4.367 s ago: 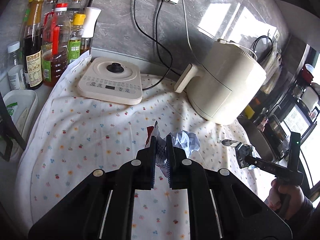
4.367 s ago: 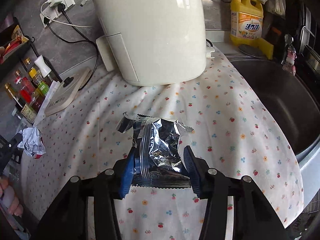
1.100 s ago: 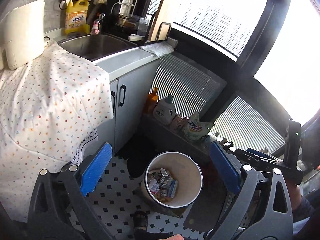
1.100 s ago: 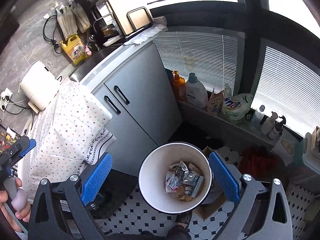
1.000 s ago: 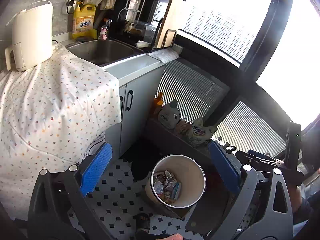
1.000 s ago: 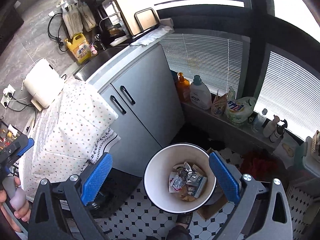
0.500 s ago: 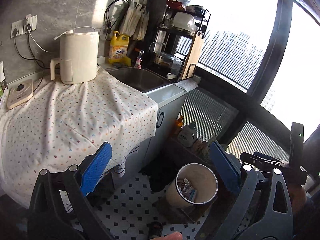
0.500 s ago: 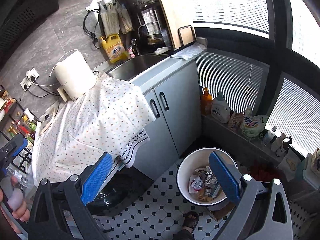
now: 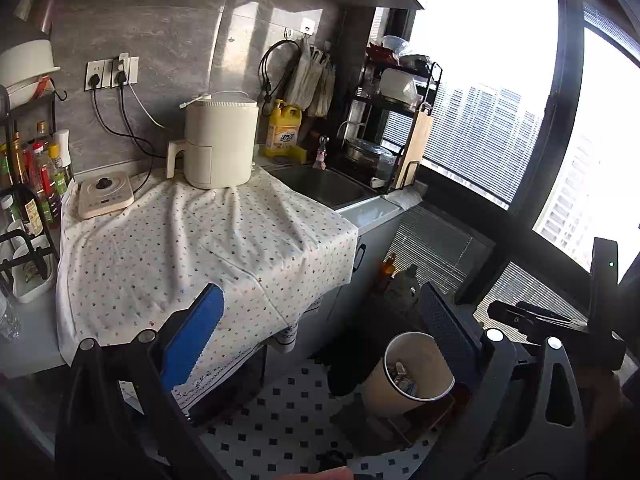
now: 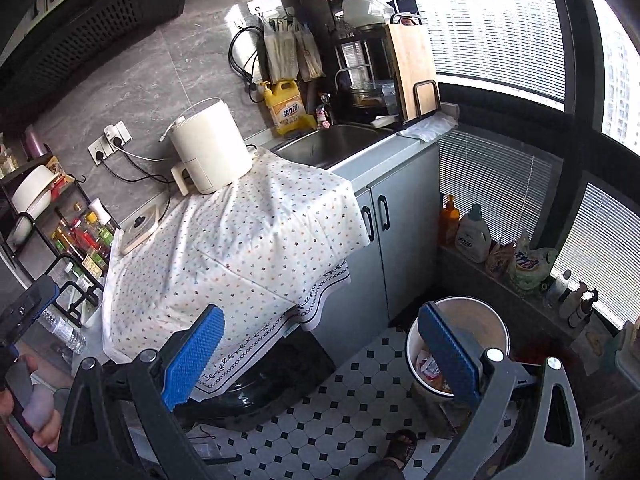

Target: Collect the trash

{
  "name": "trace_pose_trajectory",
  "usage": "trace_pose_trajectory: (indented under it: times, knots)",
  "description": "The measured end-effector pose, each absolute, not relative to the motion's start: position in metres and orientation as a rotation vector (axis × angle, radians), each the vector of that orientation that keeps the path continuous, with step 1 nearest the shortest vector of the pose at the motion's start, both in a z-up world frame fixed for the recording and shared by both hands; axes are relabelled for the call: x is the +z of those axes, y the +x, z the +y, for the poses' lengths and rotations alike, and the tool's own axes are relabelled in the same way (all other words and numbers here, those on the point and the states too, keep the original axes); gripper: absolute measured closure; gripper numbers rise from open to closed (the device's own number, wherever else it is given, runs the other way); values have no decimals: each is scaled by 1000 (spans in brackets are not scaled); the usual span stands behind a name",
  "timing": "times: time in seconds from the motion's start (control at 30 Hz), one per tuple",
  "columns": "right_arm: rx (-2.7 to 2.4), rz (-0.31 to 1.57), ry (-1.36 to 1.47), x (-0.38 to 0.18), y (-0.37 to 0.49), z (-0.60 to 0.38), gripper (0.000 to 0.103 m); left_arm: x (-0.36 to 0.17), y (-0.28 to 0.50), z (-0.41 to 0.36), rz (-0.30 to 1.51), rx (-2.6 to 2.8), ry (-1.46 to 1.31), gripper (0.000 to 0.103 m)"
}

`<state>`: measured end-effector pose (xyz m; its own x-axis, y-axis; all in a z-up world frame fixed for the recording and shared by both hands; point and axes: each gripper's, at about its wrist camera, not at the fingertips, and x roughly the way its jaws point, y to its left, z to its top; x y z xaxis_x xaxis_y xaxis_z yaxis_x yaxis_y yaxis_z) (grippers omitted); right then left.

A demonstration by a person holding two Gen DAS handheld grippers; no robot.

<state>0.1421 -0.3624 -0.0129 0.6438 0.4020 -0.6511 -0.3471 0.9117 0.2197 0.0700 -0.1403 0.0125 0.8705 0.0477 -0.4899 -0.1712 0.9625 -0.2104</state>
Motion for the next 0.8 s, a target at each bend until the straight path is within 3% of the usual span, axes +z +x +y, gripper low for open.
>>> trace_pose_trajectory:
  times: [0.4,0.8]
  knots:
    - [396,698,42,10,97,-332,8,27,5,-125,449,232,-254,6]
    - [427,667,27,13,87,-320,8,31,-10,-124,427,262,-265,6]
